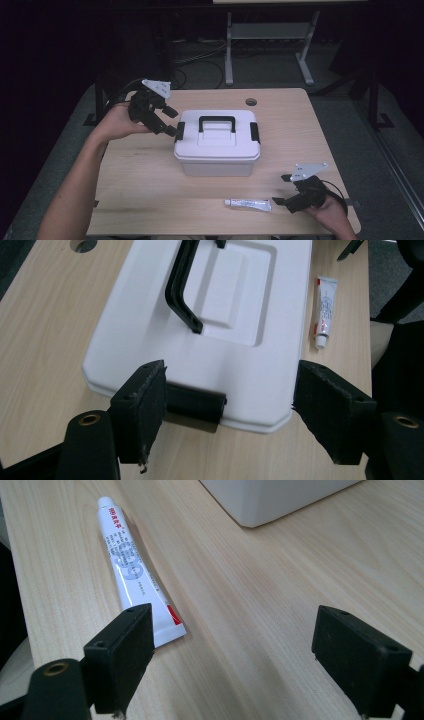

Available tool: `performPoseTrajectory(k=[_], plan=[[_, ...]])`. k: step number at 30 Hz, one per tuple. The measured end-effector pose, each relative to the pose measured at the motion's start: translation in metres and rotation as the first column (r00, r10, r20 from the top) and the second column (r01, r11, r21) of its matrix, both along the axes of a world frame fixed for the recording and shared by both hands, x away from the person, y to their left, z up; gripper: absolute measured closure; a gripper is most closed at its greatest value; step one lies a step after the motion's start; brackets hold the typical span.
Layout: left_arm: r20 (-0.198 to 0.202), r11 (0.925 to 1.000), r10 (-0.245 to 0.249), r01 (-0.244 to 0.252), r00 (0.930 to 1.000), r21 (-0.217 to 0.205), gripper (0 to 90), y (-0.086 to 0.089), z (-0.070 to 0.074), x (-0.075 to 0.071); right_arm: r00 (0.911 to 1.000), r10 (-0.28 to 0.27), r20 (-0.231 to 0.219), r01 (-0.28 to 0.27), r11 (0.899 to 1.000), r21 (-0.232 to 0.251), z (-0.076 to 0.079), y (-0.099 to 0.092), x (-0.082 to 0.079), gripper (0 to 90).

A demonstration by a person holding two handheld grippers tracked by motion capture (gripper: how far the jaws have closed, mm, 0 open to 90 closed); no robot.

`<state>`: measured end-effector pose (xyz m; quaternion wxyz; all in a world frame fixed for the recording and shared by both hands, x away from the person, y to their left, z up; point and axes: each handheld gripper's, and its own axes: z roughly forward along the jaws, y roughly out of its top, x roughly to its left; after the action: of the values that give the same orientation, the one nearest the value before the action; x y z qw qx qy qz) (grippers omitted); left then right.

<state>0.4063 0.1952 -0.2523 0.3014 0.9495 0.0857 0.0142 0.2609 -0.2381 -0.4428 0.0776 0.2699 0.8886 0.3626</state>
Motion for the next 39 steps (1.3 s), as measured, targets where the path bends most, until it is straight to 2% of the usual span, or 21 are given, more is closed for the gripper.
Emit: performPoseTrajectory(k=[18, 30, 37, 39], plan=[[-0.024, 0.9992, -0.032, 0.032, 0.9992, 0.025, 29.0, -0.029, -0.004, 0.024, 1.0, 0.006, -0.001, -0.006, 1.0, 0.001, 0.0, 0.001, 0.0, 16.4], [-0.039, 0.998, -0.055, 0.056, 0.9977, 0.031, 30.6, -0.051, 0.001, 0.038, 1.0, 0.002, 0.004, -0.002, 1.0, 0.004, 0.001, -0.002, 0.0, 16.4], [-0.07, 0.9951, -0.079, 0.083, 0.9944, 0.054, 34.1, -0.07, -0.006, 0.051, 1.0, 0.002, -0.006, -0.002, 1.0, 0.005, 0.0, 0.001, -0.001, 16.4], [-0.08, 0.9934, -0.08, 0.086, 0.9935, 0.075, 34.9, -0.076, -0.01, 0.053, 1.0, 0.002, -0.006, -0.002, 1.0, 0.006, 0.0, 0.0, -0.001, 16.4]])
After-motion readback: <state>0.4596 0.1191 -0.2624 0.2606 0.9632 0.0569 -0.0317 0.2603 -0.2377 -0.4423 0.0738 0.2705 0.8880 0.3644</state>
